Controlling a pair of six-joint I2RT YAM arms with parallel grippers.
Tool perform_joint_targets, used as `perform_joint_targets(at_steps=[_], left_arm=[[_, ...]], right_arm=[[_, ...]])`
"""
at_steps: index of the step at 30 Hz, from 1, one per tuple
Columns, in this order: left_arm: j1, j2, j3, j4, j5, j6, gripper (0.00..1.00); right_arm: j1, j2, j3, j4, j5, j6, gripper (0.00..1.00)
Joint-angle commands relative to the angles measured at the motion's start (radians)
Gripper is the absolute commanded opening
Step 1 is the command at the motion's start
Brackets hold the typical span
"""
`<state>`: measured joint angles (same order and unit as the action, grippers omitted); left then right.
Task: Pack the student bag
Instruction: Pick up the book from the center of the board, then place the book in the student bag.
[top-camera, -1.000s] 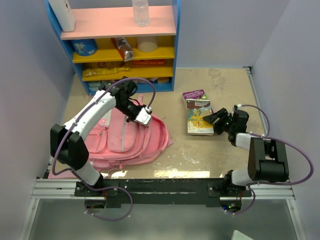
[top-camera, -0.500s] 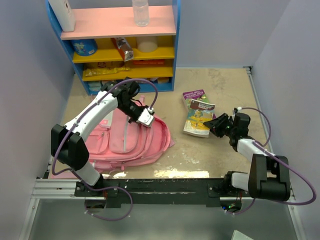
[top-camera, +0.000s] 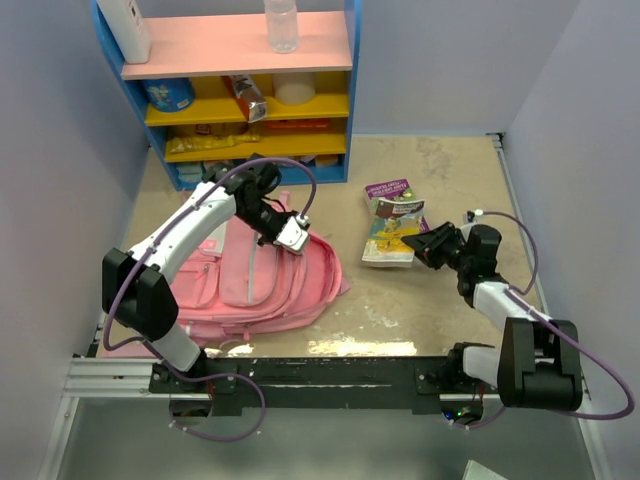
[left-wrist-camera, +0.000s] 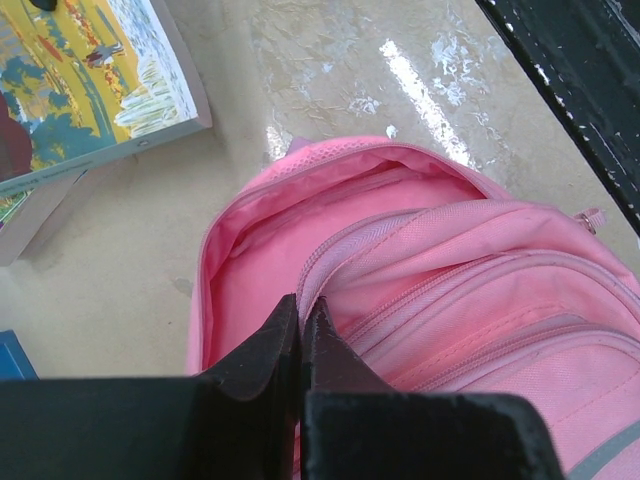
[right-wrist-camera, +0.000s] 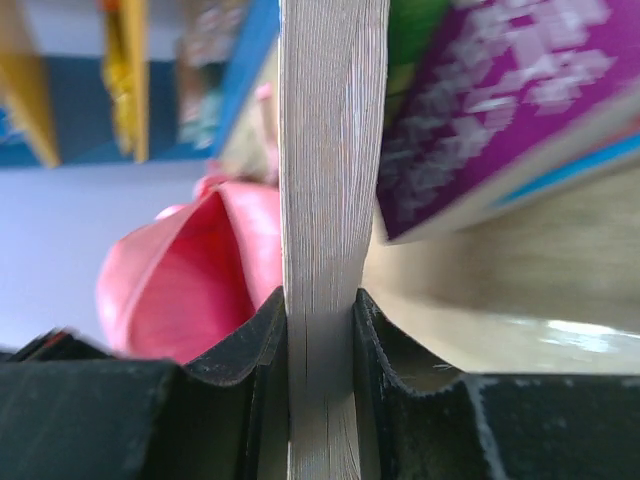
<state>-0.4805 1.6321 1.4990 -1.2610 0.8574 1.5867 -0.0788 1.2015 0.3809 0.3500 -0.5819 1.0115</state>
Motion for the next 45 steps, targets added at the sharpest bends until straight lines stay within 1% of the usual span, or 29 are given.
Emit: perform_joint_targets(at_steps=[1,3,4,8,11,14,16,19,22,23,25,28,30,32,34,37,38,40,42,44,45], left_arm=[[-0.009,-0.034,0.064,0.034,0.072,-0.014,0.0],[-0.009,-0.034,0.073,0.026,0.072,-0.014,0.0],[-0.009,-0.034,0.075,0.025,0.072,-0.014,0.0],[-0.009,-0.043,0.081,0.022,0.066,-0.017,0.0],[-0.009,-0.044,0.09,0.003,0.061,-0.011,0.0],[-0.007,-0.041,0.115,-0.03,0.074,0.005,0.0],[-0.009,-0.04,0.142,-0.054,0.089,0.018,0.0],[-0.009,-0.057,0.145,-0.055,0.082,0.038,0.0],[-0.009,-0.064,0.161,-0.055,0.065,0.047,0.0],[-0.007,-0.061,0.171,-0.057,0.062,0.041,0.0],[-0.009,-0.057,0.184,-0.057,0.069,0.041,0.0],[-0.018,-0.051,0.184,-0.057,0.115,0.033,0.0],[-0.035,-0.048,0.182,-0.057,0.129,0.03,0.0],[-0.055,-0.045,0.19,-0.057,0.176,-0.001,0.0],[-0.063,-0.04,0.211,-0.057,0.206,-0.022,0.0],[-0.064,-0.038,0.216,-0.057,0.195,-0.021,0.0],[-0.064,-0.038,0.208,-0.057,0.19,-0.019,0.0],[-0.064,-0.041,0.202,-0.057,0.186,-0.013,0.0],[-0.064,-0.041,0.201,-0.057,0.178,-0.013,0.0],[-0.064,-0.046,0.198,-0.057,0.166,-0.011,0.0],[-0.064,-0.049,0.188,-0.057,0.152,-0.011,0.0]], right_arm=[[0.115,-0.08,0.064,0.222,-0.116,0.16,0.0],[0.161,-0.106,0.122,0.192,-0.099,0.16,0.0],[0.2,-0.109,0.136,0.196,-0.09,0.165,0.0],[0.287,-0.109,0.18,0.204,-0.05,0.187,0.0],[0.382,-0.089,0.214,0.143,0.014,0.141,0.0],[0.48,-0.057,0.237,0.074,0.097,0.067,0.0],[0.545,-0.01,0.237,0.089,0.142,0.061,0.0],[0.623,0.073,0.253,0.133,0.148,0.076,0.0],[0.695,0.125,0.315,0.09,0.128,0.061,0.0],[0.708,0.142,0.337,0.061,0.129,0.044,0.0],[0.735,0.151,0.339,0.06,0.142,0.042,0.0],[0.749,0.205,0.349,0.11,0.126,0.059,0.0],[0.76,0.272,0.389,0.138,0.114,0.07,0.0],[0.775,0.322,0.45,0.136,0.114,0.071,0.0],[0.777,0.381,0.476,0.158,0.111,0.087,0.0],[0.778,0.414,0.48,0.219,0.172,0.137,0.0],[0.78,0.418,0.443,0.301,0.226,0.192,0.0],[0.804,0.418,0.421,0.339,0.298,0.211,0.0],[0.835,0.426,0.456,0.265,0.379,0.17,0.0],[0.882,0.458,0.51,0.187,0.401,0.119,0.0],[0.896,0.475,0.521,0.178,0.396,0.111,0.02]])
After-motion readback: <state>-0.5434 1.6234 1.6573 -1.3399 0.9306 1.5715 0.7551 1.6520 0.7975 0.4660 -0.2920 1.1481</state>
